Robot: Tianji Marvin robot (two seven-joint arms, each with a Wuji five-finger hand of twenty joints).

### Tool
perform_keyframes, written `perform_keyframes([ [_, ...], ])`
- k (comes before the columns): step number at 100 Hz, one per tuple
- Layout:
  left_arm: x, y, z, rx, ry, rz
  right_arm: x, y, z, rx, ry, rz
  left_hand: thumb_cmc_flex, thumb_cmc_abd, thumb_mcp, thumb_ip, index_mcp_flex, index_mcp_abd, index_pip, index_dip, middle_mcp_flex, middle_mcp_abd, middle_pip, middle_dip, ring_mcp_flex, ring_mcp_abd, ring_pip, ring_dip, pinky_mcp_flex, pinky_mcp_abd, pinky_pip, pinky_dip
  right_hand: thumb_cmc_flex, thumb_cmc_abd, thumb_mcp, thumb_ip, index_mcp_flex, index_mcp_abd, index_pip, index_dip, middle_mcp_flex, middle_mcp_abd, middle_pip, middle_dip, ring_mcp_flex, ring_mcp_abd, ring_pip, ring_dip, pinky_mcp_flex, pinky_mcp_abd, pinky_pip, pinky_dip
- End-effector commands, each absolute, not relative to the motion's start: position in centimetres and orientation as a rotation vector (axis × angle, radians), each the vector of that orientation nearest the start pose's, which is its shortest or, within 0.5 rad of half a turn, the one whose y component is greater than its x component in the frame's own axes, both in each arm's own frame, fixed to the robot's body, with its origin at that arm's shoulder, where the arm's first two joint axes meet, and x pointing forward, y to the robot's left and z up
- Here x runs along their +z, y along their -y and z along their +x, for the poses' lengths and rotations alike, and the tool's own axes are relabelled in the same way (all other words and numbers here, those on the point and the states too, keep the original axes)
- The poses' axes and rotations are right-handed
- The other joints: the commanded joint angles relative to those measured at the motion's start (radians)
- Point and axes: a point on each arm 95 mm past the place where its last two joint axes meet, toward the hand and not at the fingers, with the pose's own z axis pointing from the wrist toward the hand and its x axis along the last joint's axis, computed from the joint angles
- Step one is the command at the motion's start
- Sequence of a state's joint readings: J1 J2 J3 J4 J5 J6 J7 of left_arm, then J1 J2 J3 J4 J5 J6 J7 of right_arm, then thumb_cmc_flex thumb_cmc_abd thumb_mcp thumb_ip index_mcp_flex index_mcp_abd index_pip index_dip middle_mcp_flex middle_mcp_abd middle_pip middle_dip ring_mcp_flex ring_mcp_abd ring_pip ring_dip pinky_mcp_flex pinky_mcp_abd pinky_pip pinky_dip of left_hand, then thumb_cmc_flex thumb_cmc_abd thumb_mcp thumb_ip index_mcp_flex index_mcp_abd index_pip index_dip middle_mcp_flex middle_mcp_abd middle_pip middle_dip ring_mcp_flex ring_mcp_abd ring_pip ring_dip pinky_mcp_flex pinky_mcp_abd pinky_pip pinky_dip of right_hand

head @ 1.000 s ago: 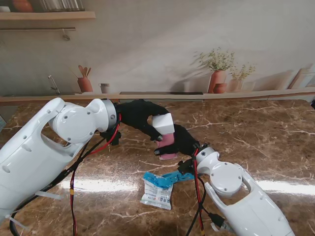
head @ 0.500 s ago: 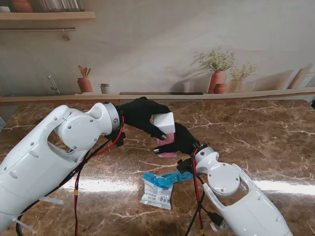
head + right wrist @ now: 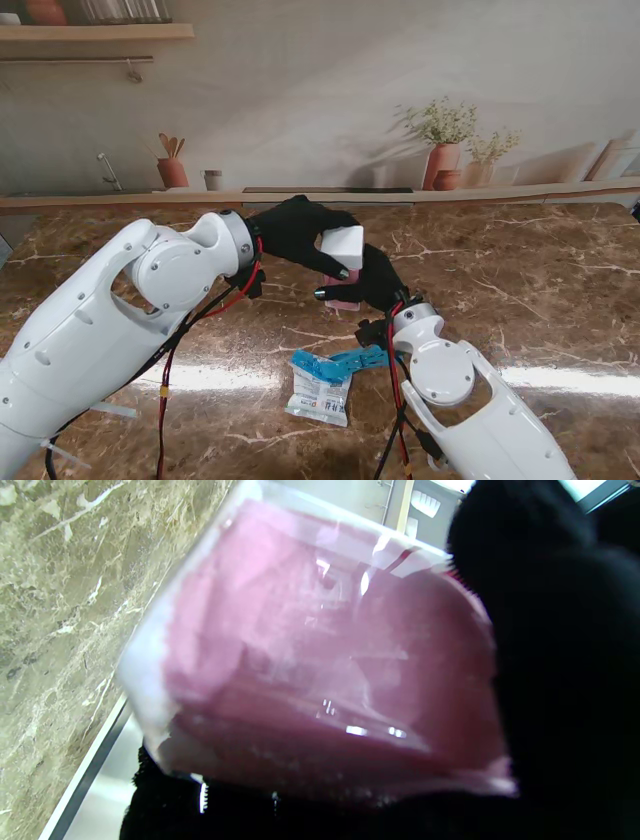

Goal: Fill the seasoning bottle

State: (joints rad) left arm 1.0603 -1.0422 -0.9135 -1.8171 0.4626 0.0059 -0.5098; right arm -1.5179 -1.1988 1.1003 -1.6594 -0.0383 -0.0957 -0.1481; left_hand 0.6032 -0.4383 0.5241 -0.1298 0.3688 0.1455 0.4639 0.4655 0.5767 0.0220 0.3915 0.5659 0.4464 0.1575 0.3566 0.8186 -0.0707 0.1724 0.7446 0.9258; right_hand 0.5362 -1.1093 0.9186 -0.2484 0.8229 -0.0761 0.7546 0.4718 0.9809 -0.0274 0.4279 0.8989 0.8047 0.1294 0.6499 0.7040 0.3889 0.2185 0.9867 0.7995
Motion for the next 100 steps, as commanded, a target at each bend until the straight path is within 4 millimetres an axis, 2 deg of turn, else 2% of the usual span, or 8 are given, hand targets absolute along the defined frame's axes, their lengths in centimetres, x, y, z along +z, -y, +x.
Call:
perform_keyframes([
  [1, -16.4, 13.3, 42.7, -1.859, -2.023, -1.14, -27.7, -7.5, 40.3, -2.36, 0.726, -1.932, -0.026, 0.028, 0.019, 0.039, 0.074, -0.117, -0.023, -0.056, -0.06, -0.022, -0.056, -0.061, -0.039, -0.013, -0.047, -0.048, -0.018, -0.006, -0.069, -0.025, 0.031, 0.371, 0.177, -0.03, 0.08, -0.153, 0.163, -0.034, 0.111, -0.06, 0.097, -0.02, 0.085, -0.132, 0.123, 0.038, 0.009, -0.031, 0.035, 0.03],
  [14, -16.8, 13.1, 42.8, -1.851, -2.036, -1.16, -27.8, -7.2, 40.5, -2.389, 0.696, -1.929, -0.079, -0.012, -0.048, 0.049, -0.001, -0.036, -0.22, -0.229, -0.226, 0.014, -0.136, -0.179, -0.169, -0.035, -0.189, -0.243, -0.009, -0.071, -0.282, -0.136, 0.051, 0.355, 0.225, -0.031, 0.098, -0.165, 0.184, -0.06, 0.136, -0.061, 0.099, -0.031, 0.111, -0.133, 0.129, 0.032, 0.043, -0.037, 0.056, 0.032],
  [29, -17.3, 12.2, 43.2, -1.862, -1.993, -1.208, -28.2, -6.3, 40.9, -2.422, 0.661, -1.934, -0.093, -0.031, -0.152, 0.053, -0.07, 0.016, -0.348, -0.32, -0.367, 0.037, -0.183, -0.261, -0.313, -0.04, -0.261, -0.391, -0.009, -0.107, -0.47, -0.242, 0.068, 0.356, 0.235, -0.034, 0.116, -0.184, 0.195, -0.062, 0.151, -0.067, 0.1, -0.033, 0.119, -0.139, 0.129, 0.029, 0.048, -0.044, 0.055, 0.027],
  [53, -17.8, 9.8, 43.0, -1.9, -1.849, -1.281, -28.9, -3.6, 42.0, -2.463, 0.616, -1.922, -0.082, 0.007, -0.265, 0.062, -0.07, 0.021, -0.38, -0.331, -0.393, 0.047, -0.206, -0.305, -0.362, -0.051, -0.266, -0.43, -0.009, -0.125, -0.556, -0.257, 0.077, 0.352, 0.241, -0.035, 0.125, -0.203, 0.203, -0.07, 0.157, -0.077, 0.097, -0.04, 0.108, -0.148, 0.097, 0.01, 0.025, -0.059, 0.008, -0.005],
  [55, -17.9, 9.5, 42.9, -1.898, -1.841, -1.288, -28.9, -3.3, 42.1, -2.463, 0.611, -1.924, -0.049, 0.027, -0.338, 0.078, -0.066, 0.02, -0.393, -0.327, -0.393, 0.047, -0.208, -0.307, -0.364, -0.052, -0.264, -0.44, -0.01, -0.121, -0.559, -0.24, 0.076, 0.351, 0.241, -0.035, 0.125, -0.204, 0.202, -0.071, 0.158, -0.078, 0.097, -0.04, 0.108, -0.149, 0.096, 0.009, 0.024, -0.06, 0.004, -0.007],
  [58, -18.1, 9.2, 42.8, -1.896, -1.827, -1.3, -29.0, -2.9, 42.3, -2.46, 0.601, -1.93, -0.038, 0.036, -0.361, 0.082, -0.066, 0.017, -0.395, -0.325, -0.393, 0.045, -0.207, -0.307, -0.364, -0.053, -0.263, -0.442, -0.009, -0.112, -0.559, -0.234, 0.076, 0.349, 0.243, -0.035, 0.126, -0.205, 0.202, -0.075, 0.159, -0.077, 0.096, -0.042, 0.107, -0.15, 0.09, 0.006, 0.019, -0.058, -0.011, -0.016],
  [86, -21.1, 6.5, 41.4, -1.865, -1.729, -1.409, -30.7, 0.5, 43.7, -2.429, 0.564, -1.966, -0.026, 0.065, -0.367, 0.096, -0.041, 0.014, -0.375, -0.306, -0.392, 0.043, -0.207, -0.303, -0.374, -0.068, -0.271, -0.442, -0.018, -0.087, -0.553, -0.219, 0.075, 0.32, 0.245, -0.035, 0.11, -0.197, 0.19, -0.116, 0.16, -0.096, 0.064, -0.067, 0.074, -0.175, -0.002, -0.038, -0.096, -0.058, -0.138, -0.065],
  [100, -22.7, 5.5, 40.8, -1.848, -1.685, -1.443, -31.6, 1.8, 44.5, -2.425, 0.538, -1.994, -0.02, 0.071, -0.372, 0.099, -0.036, 0.004, -0.372, -0.297, -0.388, 0.042, -0.213, -0.305, -0.372, -0.07, -0.273, -0.443, -0.016, -0.082, -0.562, -0.226, 0.149, 0.283, 0.228, -0.019, 0.131, -0.196, 0.21, -0.131, 0.212, -0.103, 0.045, -0.108, 0.129, -0.178, -0.022, 0.0, -0.084, -0.06, -0.145, -0.062],
])
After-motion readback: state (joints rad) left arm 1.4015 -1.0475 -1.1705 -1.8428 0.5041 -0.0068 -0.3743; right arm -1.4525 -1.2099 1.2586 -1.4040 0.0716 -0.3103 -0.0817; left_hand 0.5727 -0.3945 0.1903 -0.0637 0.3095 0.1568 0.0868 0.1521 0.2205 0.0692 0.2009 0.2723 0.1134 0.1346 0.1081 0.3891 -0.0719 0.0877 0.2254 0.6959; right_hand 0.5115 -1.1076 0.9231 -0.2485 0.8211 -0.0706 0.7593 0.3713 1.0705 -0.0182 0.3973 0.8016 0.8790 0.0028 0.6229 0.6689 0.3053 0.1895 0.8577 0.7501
